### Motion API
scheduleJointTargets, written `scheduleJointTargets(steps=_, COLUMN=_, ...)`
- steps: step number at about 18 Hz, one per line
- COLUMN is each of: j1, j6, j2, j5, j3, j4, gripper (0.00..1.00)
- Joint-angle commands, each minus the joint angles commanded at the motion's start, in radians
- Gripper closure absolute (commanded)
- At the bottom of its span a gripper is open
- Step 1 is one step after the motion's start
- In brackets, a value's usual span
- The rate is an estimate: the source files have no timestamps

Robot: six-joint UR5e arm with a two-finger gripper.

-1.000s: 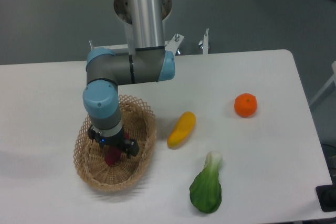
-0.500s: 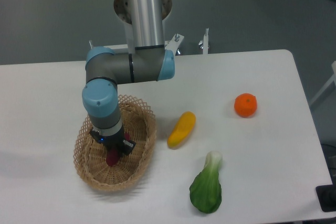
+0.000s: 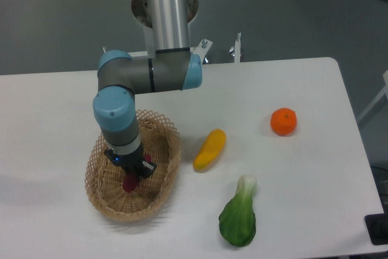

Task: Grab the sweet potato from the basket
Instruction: 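Lift the sweet potato out of the basket toward the orange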

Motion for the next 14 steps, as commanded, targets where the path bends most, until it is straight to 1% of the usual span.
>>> scheduleJointTargets(steps=3, j1=0.055, j6=0.049, j2=0.051, j5=0.000, j3=0.006, j4=-0.005, gripper=0.73)
scheduleJointTargets(steps=5, j1=0.106, j6=0.078, j2=0.075, j5=-0.003, j3=0.024, j4=-0.008, gripper=0.73)
scheduleJointTargets(steps=8, j1=0.202, j6=0.149, j2=0.094, j5=-0.006, j3=0.063, j4=-0.023, gripper=0.73)
scheduleJointTargets(steps=11, j1=0.319, j6=0.251, j2=0.103, j5=-0.017, j3=0.072, j4=-0.026, gripper=0.73)
scheduleJointTargets(steps=14, j1=0.420, j6=0.366, j2=0.121, j5=-0.041, j3=0.074, j4=-0.057, gripper=0.73)
